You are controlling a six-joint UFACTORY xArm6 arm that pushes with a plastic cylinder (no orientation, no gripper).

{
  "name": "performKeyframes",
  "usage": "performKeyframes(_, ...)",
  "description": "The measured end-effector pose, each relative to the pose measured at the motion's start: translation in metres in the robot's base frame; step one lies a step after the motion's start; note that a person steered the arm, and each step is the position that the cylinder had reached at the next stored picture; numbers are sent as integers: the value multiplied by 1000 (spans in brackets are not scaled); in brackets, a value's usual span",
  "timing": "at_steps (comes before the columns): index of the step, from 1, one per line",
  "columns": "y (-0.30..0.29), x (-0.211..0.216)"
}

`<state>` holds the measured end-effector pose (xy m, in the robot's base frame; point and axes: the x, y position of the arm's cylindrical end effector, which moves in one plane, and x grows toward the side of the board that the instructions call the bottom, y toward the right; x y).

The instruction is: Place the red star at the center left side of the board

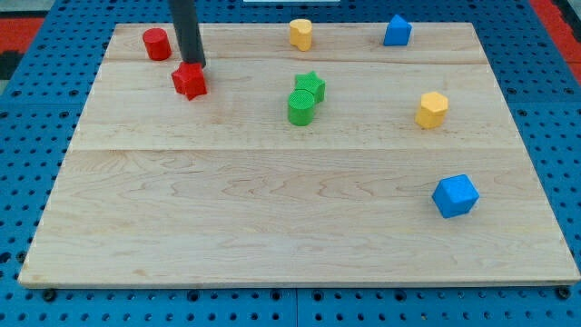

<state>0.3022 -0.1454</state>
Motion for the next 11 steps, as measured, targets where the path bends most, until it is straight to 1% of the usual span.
performKeyframes(1,4,43)
performKeyframes(2,-13,68)
performKeyframes(3,38,69)
performKeyframes(4,59,93)
performKeyframes(6,-24,95)
performKeyframes(8,-25,95)
performKeyframes(11,-24,78)
